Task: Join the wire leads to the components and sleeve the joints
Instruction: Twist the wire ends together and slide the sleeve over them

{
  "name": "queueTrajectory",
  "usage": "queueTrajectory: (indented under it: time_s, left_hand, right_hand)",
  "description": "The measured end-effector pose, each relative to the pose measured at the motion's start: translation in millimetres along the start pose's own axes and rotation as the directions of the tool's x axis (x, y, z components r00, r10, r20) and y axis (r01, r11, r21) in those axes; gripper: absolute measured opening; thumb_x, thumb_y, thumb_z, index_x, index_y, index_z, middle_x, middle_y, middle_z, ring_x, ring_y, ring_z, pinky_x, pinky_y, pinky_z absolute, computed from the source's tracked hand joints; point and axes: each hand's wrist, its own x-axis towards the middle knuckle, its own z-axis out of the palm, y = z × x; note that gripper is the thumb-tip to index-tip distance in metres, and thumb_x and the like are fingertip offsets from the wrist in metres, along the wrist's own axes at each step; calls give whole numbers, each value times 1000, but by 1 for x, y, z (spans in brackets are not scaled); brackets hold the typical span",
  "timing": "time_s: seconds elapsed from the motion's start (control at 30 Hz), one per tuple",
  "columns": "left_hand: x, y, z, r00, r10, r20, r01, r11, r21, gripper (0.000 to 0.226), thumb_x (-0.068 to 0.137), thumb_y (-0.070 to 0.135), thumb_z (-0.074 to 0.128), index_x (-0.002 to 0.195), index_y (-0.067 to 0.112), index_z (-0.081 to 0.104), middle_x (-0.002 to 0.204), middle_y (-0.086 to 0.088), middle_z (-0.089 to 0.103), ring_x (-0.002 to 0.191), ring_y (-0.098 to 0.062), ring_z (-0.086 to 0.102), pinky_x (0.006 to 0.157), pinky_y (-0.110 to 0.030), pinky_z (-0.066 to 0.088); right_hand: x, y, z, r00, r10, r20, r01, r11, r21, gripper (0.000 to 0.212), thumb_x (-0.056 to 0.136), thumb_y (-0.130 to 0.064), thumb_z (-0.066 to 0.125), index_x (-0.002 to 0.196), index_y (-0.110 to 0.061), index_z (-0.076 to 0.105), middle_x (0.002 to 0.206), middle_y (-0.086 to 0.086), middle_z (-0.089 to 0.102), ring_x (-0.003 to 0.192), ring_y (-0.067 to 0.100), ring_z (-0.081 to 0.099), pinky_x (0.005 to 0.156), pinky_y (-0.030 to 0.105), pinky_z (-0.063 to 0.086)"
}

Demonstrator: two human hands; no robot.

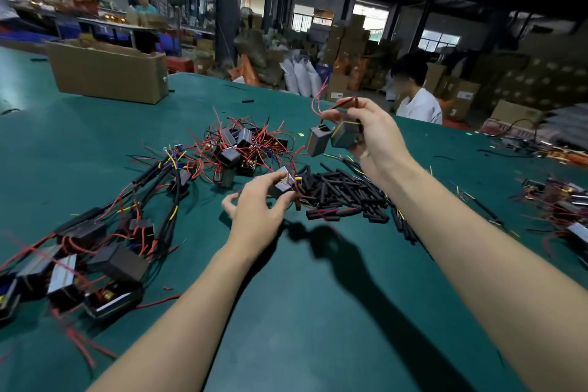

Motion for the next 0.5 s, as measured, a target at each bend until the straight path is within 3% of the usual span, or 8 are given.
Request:
queueTrajectory:
  time_s: [0.13, 0.23, 0.3, 0.37, 0.5]
  left_hand:
    - [3, 2, -4, 1000, -17, -12, 13, 970, -241, 51, 83, 15, 72, 129, 21, 50, 113, 8, 61, 107, -16, 57, 98, -27, 38]
    - [2, 3, -5, 999, 38, 23, -30, 956, -291, 62, 79, 2, 72, 133, 15, 45, 111, 9, 60, 102, -4, 55, 91, -4, 36]
    - [3, 2, -4, 997, 48, 54, -30, 955, -296, 61, 80, -2, 70, 134, 13, 45, 115, 12, 58, 102, 6, 52, 90, 0, 34]
    - [2, 2, -5, 996, 36, 82, -7, 944, -331, 54, 82, -3, 67, 129, 16, 49, 113, 19, 57, 100, 13, 52, 93, -4, 38]
    - [0, 4, -7, 982, 99, 158, -35, 930, -365, 50, 86, -6, 60, 129, 16, 48, 122, 7, 58, 116, -4, 54, 107, -25, 37]
  right_hand:
    - [-6, 10, -9, 998, 48, -51, -48, 999, 4, 26, 100, -6, 37, 85, -20, 53, 81, 2, 72, 69, 9, 58, 56, 23, 42]
    - [-8, 19, -13, 993, 93, -74, -94, 995, -20, 25, 100, -6, 36, 86, -21, 50, 87, 3, 72, 71, 9, 59, 56, 22, 42]
    - [-7, 22, -16, 988, 101, -119, -97, 995, 39, 23, 99, -5, 35, 88, -20, 48, 93, 5, 71, 72, 9, 60, 56, 21, 41]
    - [-4, 24, -17, 980, 108, -167, -92, 990, 103, 23, 99, -4, 34, 89, -19, 47, 97, 8, 70, 80, 12, 60, 59, 24, 40]
    - [3, 25, -22, 952, 152, -266, -90, 969, 230, 22, 98, -2, 42, 85, -20, 47, 108, 8, 66, 79, 9, 61, 64, 26, 38]
